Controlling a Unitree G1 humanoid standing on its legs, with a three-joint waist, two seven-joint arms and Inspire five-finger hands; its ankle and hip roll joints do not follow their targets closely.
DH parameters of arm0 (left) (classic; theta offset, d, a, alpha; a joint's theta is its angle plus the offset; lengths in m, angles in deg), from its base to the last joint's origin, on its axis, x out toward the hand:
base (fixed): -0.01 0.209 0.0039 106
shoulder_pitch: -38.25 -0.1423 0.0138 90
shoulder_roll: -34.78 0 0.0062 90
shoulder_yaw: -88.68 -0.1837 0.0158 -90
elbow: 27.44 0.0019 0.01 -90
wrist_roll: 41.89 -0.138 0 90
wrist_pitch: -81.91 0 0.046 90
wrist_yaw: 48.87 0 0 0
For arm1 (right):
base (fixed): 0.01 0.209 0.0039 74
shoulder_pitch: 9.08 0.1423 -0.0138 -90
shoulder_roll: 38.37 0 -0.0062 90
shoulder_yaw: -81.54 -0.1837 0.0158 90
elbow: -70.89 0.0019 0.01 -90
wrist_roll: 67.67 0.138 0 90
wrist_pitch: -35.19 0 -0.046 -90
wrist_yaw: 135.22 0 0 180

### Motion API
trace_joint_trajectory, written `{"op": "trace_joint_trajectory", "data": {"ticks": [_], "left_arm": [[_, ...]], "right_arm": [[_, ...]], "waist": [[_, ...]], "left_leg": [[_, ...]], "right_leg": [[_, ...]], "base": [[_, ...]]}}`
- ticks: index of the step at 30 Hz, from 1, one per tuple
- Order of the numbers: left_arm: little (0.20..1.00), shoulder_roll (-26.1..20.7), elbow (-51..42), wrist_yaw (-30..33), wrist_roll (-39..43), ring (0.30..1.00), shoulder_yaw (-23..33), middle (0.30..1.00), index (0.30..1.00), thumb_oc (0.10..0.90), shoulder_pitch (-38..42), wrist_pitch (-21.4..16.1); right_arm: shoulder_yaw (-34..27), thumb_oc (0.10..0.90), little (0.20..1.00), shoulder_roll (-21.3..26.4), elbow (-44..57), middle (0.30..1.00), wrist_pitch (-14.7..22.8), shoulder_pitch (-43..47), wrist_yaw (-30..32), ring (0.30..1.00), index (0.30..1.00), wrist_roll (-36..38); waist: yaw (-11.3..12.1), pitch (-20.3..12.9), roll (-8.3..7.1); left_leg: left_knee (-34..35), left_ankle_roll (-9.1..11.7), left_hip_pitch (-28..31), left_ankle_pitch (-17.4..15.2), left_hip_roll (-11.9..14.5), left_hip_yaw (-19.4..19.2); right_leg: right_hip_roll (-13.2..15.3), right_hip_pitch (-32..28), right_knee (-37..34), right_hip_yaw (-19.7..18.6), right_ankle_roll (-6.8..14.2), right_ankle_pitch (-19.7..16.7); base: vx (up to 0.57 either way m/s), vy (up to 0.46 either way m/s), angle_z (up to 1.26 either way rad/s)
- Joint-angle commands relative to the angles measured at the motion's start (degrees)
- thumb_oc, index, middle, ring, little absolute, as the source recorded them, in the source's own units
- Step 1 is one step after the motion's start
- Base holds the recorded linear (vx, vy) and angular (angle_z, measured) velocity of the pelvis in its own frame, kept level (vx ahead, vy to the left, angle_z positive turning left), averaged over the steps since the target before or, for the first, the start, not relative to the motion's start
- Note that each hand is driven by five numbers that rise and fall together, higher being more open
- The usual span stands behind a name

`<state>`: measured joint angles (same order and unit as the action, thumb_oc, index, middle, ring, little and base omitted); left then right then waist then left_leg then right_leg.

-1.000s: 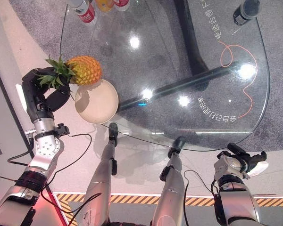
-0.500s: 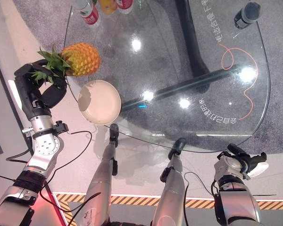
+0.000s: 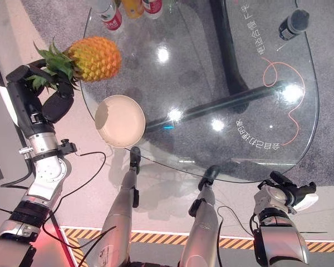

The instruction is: Pick up the fruit to the plate

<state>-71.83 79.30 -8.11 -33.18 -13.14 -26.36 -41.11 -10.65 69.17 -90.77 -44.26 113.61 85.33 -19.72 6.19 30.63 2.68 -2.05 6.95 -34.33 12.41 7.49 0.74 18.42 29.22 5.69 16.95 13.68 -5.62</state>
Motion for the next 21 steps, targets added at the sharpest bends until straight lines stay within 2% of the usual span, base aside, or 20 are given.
{"op": "trace_joint_trajectory", "data": {"ticks": [1,10,21], "left_arm": [[0.2,-2.5,-6.7,2.9,-2.0,0.3,6.6,0.3,0.3,0.1,4.5,-5.0],[0.2,-3.4,-3.8,0.4,-1.8,0.3,5.8,0.3,0.3,0.1,1.2,-3.5],[0.2,-4.0,-0.9,0.6,-2.3,0.3,3.5,0.3,0.3,0.1,-1.9,-2.4]], "right_arm": [[-1.3,0.8,0.9,5.0,-2.6,0.9,2.8,-4.1,1.1,0.9,0.9,1.5],[-1.7,0.8,0.9,5.8,-3.0,0.9,2.3,-4.8,1.1,0.9,0.9,1.5],[-1.7,0.8,0.9,7.4,-4.2,0.9,1.7,-5.4,0.5,0.9,0.9,2.1]], "waist": [[1.1,-0.8,-0.01],[1.9,-0.8,0.55],[2.5,-0.8,1.29]], "left_leg": [[-0.4,0.6,2.1,-4.2,0.7,-0.4],[-0.6,0.6,2.4,-4.0,0.7,0.0],[-0.4,0.7,3.0,-4.1,0.9,-0.3]], "right_leg": [[-2.2,1.9,4.2,0.6,-2.2,-0.4],[-2.1,1.4,5.0,1.0,-2.3,0.2],[-1.5,1.6,6.8,1.3,-2.1,1.2]], "base": [[-0.01,-0.004,0.03],[0.0,0.0,0.0],[0.01,0.008,0.05]]}}
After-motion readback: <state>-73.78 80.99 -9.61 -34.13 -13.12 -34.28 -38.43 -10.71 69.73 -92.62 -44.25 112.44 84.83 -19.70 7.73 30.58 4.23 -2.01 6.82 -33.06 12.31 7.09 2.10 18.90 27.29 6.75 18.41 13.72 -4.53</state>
